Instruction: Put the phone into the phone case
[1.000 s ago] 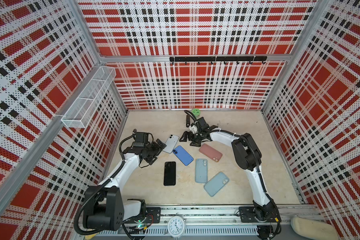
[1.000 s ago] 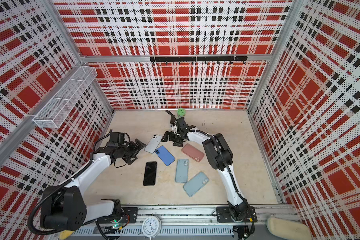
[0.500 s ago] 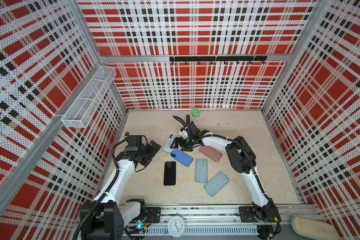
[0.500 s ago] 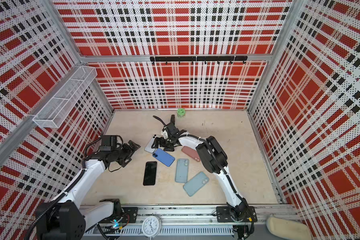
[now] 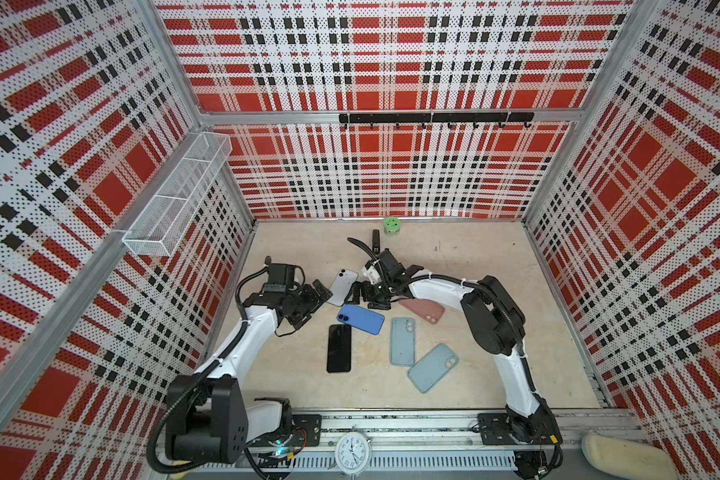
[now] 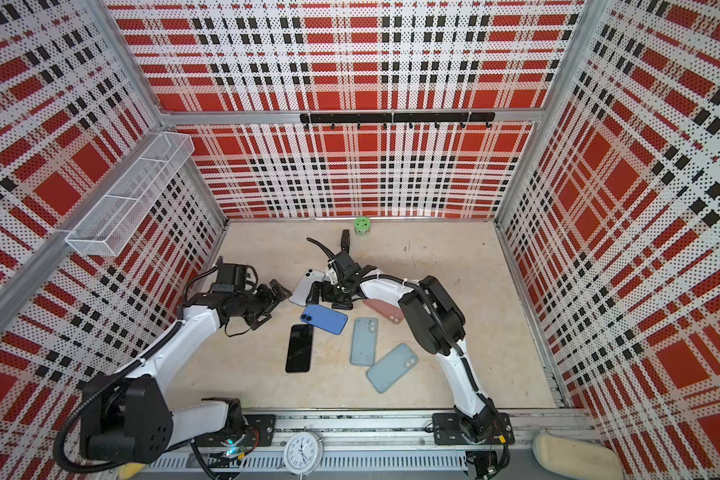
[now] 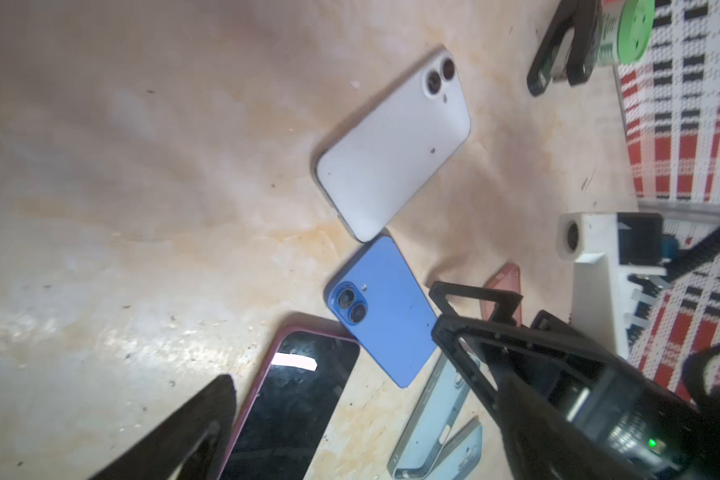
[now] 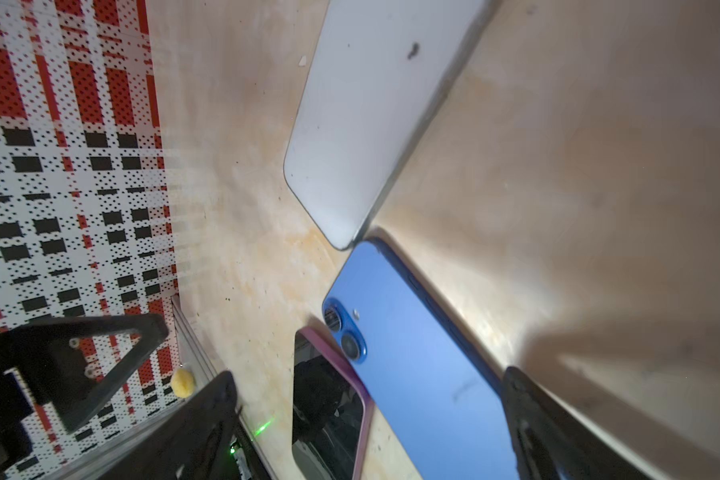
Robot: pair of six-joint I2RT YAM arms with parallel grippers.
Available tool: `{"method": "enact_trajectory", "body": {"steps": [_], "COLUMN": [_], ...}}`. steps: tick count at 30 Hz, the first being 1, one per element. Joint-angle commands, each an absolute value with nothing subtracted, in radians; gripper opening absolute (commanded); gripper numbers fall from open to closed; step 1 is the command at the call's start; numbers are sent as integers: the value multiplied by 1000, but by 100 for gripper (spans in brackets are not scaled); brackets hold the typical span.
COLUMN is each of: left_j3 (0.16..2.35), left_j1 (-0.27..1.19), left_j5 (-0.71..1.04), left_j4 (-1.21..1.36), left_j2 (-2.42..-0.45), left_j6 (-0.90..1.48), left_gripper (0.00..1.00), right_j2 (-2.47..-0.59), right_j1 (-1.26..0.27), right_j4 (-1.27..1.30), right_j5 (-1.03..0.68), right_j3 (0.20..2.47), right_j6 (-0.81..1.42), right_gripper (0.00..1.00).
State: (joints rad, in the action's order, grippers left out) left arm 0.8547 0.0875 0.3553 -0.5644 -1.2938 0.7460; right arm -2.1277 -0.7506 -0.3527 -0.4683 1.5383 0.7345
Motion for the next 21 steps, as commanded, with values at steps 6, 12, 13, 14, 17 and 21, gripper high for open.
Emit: {"method": "enact_trajectory", "body": {"steps": [6,12,13,14,17,21], "left_j3": [896,907,911,915,927,941], "left_j1": [115,113,114,117,127,139], "left_j5": [425,510,517,519,512,504], "left_j4": [-448,-344,-336,-331,-324,-322], "left_j2": [-1459,-1587,-1603,-1618,-1645,-1675], "left_j6": [733,767,770,772,771,767], "left_gripper": [99,100,100,99,99,97], "right_j2": [-1905,-1901,-1905,-1909,-1923,-1942], "right_j1": [-748,-747,-747,-748,-741,-727], "right_j4": [-258,-168,-159,-149,-150,-142], "right_j5": [-424,-480,-487,-495,-504,-519], "right_j3": [1263,1194,1189,1186,1190,1187], "right_j6": [836,869,873,876,872,873], "right_gripper": [100,100,100,100,100,100]}}
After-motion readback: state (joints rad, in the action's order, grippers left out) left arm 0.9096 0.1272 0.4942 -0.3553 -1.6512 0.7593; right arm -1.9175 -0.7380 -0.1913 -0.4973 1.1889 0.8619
